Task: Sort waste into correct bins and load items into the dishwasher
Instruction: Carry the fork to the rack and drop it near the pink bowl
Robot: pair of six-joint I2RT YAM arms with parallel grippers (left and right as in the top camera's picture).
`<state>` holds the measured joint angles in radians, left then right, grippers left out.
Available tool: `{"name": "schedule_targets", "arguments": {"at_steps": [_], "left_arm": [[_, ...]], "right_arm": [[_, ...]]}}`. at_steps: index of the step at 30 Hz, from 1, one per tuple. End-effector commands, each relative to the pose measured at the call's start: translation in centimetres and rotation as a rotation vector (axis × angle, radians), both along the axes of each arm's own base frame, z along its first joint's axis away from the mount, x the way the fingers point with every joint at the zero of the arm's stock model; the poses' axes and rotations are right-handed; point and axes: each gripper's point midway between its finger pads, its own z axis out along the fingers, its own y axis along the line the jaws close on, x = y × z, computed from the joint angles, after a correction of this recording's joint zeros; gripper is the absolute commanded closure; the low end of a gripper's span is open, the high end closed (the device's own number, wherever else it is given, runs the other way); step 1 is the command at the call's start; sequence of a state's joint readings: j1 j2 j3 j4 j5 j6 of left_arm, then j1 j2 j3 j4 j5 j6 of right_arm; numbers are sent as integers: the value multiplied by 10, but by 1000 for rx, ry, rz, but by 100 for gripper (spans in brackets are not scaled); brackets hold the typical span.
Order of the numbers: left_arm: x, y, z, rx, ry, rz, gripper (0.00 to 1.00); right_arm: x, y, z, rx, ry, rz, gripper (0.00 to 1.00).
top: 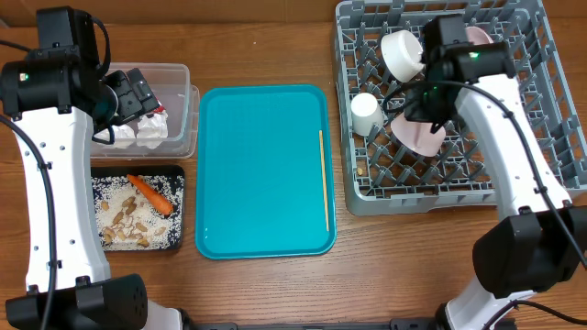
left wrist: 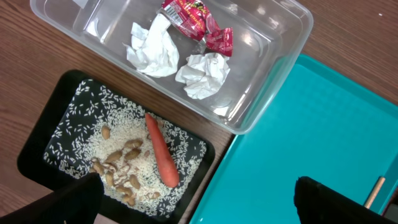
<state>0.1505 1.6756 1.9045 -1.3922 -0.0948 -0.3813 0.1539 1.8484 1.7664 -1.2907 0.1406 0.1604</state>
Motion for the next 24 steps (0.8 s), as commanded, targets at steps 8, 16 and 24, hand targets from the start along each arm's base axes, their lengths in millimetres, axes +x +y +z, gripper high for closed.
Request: {"name": "schedule_targets", "arguments": {"at_steps": [8, 16, 24], "left_arm": [[0, 0, 8, 16, -19, -17, 0], [0, 0, 8, 15, -19, -18, 0], [0, 0, 8, 16, -19, -17, 0]], "right_arm": [[0, 11, -20, 2, -15, 38, 96], [0, 15, -20, 23, -18, 43, 96], [-3, 19, -21, 50, -2, 50, 96]]}}
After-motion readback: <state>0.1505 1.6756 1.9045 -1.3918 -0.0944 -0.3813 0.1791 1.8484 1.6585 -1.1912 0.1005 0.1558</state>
